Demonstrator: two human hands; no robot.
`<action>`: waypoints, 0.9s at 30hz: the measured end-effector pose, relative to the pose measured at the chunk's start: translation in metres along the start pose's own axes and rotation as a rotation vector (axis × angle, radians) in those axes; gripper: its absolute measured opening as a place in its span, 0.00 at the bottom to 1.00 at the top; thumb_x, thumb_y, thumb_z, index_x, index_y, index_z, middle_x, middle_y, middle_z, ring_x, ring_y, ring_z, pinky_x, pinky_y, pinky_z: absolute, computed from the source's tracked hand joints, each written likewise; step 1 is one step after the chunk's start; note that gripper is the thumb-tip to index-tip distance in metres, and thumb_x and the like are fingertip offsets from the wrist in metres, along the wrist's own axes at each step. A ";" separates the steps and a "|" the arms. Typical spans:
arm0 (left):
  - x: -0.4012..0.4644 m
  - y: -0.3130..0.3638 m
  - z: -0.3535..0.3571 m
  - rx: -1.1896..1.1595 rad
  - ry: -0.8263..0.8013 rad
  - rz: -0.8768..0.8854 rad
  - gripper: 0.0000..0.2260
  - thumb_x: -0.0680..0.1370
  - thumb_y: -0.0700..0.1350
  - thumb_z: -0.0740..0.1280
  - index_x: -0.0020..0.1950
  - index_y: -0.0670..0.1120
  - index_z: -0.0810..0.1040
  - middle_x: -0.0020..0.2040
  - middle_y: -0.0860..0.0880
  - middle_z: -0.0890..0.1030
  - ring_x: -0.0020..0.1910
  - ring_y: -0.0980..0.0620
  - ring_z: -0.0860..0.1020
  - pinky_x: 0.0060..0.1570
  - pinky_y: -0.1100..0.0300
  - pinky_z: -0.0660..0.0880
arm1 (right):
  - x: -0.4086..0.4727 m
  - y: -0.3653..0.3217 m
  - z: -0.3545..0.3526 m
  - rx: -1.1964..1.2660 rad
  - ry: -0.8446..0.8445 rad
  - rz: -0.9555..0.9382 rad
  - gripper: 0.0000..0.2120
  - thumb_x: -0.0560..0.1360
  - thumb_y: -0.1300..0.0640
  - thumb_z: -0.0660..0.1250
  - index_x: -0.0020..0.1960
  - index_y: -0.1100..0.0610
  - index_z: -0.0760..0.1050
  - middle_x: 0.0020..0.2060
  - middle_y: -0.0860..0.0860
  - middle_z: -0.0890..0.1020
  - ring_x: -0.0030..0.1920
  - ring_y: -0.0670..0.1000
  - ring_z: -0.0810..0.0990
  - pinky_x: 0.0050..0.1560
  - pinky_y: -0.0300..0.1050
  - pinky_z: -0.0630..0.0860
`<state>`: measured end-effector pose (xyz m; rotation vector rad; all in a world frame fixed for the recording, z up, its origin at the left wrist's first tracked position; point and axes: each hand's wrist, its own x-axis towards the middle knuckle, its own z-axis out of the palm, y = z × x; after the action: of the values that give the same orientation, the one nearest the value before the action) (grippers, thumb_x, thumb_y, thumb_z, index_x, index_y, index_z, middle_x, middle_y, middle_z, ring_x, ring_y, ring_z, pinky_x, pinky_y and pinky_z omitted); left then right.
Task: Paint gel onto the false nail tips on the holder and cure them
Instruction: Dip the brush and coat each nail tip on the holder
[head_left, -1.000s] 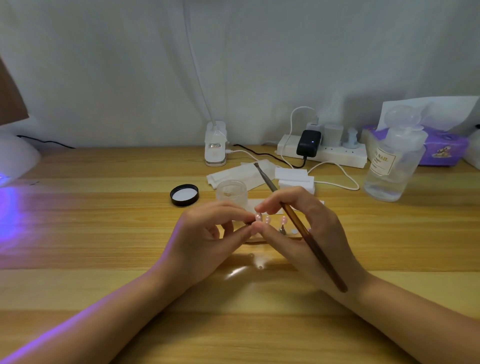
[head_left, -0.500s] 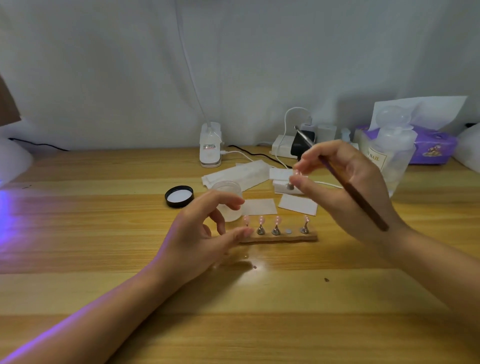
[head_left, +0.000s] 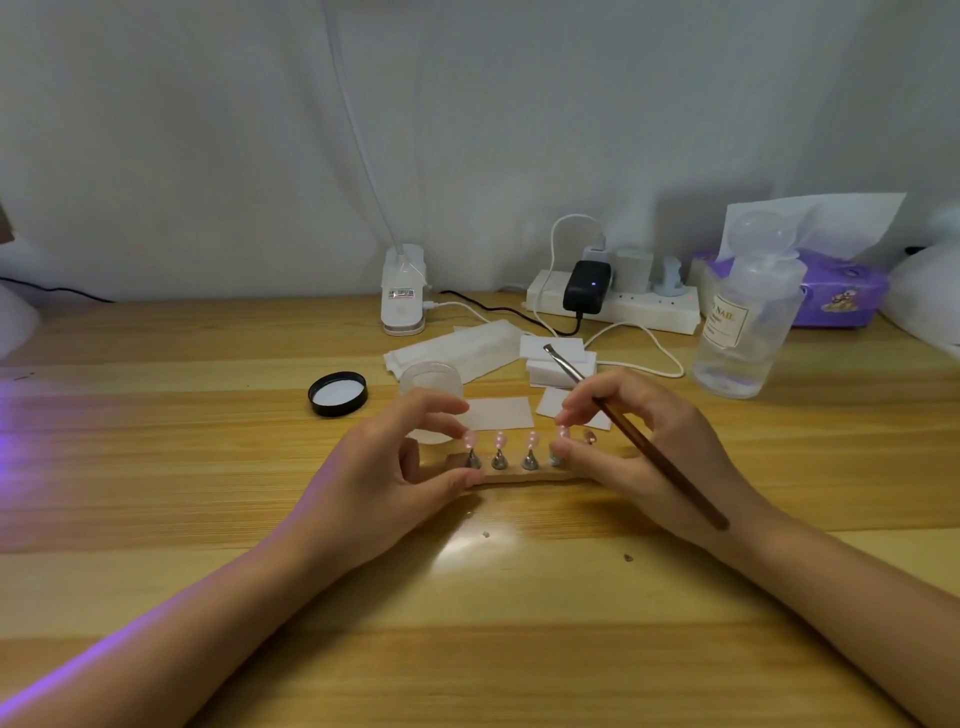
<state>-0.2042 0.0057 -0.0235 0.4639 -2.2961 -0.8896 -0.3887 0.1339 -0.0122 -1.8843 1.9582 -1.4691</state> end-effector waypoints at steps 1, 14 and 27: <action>0.000 -0.001 0.000 0.020 -0.006 -0.009 0.17 0.67 0.49 0.73 0.52 0.60 0.72 0.46 0.58 0.79 0.25 0.59 0.66 0.28 0.71 0.66 | 0.000 0.000 0.000 0.001 -0.005 0.004 0.13 0.67 0.58 0.74 0.46 0.49 0.73 0.40 0.42 0.80 0.45 0.38 0.77 0.46 0.26 0.69; 0.000 -0.001 0.000 0.100 -0.037 -0.020 0.18 0.68 0.43 0.74 0.51 0.60 0.73 0.43 0.61 0.79 0.26 0.59 0.66 0.29 0.72 0.65 | -0.001 0.001 -0.002 -0.004 -0.030 0.039 0.14 0.66 0.54 0.75 0.48 0.48 0.74 0.43 0.41 0.79 0.47 0.37 0.76 0.46 0.25 0.70; 0.000 0.001 -0.001 0.094 -0.048 -0.020 0.18 0.69 0.43 0.74 0.52 0.60 0.72 0.43 0.60 0.79 0.26 0.59 0.66 0.29 0.72 0.65 | -0.005 0.010 -0.021 0.008 -0.122 0.029 0.11 0.69 0.63 0.73 0.47 0.53 0.76 0.41 0.41 0.79 0.45 0.40 0.78 0.44 0.27 0.71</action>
<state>-0.2031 0.0058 -0.0223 0.5122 -2.3888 -0.8132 -0.4072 0.1478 -0.0096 -1.8858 1.9137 -1.3195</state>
